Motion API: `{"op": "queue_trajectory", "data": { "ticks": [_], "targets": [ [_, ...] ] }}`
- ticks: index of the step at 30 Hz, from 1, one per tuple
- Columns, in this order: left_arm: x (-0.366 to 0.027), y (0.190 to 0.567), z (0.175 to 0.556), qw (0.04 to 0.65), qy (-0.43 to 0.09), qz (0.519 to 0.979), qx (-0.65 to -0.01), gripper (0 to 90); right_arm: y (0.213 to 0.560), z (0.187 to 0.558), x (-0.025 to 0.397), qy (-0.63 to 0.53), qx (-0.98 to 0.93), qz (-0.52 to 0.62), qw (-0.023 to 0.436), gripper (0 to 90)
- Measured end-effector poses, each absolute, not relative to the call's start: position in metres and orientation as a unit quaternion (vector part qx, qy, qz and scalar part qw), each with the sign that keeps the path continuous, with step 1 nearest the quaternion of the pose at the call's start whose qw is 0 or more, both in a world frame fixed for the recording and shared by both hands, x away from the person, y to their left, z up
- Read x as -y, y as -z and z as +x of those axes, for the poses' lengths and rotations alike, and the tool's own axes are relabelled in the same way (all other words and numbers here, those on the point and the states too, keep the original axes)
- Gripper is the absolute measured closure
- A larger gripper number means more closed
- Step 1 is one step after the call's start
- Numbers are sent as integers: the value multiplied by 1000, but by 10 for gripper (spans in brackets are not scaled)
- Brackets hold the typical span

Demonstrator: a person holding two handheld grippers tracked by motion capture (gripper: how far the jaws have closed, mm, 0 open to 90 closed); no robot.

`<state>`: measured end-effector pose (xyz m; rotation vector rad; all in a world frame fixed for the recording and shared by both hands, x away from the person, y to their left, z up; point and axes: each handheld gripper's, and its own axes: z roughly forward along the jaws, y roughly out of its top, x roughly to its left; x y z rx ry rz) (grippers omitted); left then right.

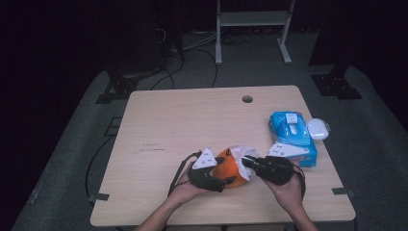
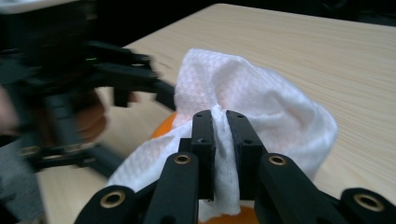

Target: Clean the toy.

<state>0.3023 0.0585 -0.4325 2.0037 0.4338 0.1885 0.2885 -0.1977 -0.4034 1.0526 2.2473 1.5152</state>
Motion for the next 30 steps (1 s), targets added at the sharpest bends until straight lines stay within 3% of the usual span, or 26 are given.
{"op": "queue_trajectory", "data": {
  "ticks": [5,7,14,20,24,26,29,30],
  "targets": [
    [-63,428,309,526,-105,816,-217,151,407,292,207,-509,-770,369,109,811],
    [-62,435,313,512,-82,825,-224,164,407,293,207,-510,-768,372,109,810],
    [-63,431,308,514,-26,844,-153,186,412,297,215,-495,-767,389,120,807],
    [-70,433,326,534,-57,816,-213,99,413,298,211,-495,-780,370,96,809],
    [-60,452,332,526,-33,825,-204,100,413,297,210,-493,-785,363,90,809],
    [-58,452,330,526,-37,826,-199,158,414,296,210,-488,-787,365,95,809],
    [-63,442,324,519,-66,833,-180,382,412,294,210,-500,-779,366,97,810],
    [-65,440,324,518,-71,833,-184,409,410,292,210,-506,-776,362,99,809]
  ]
}}
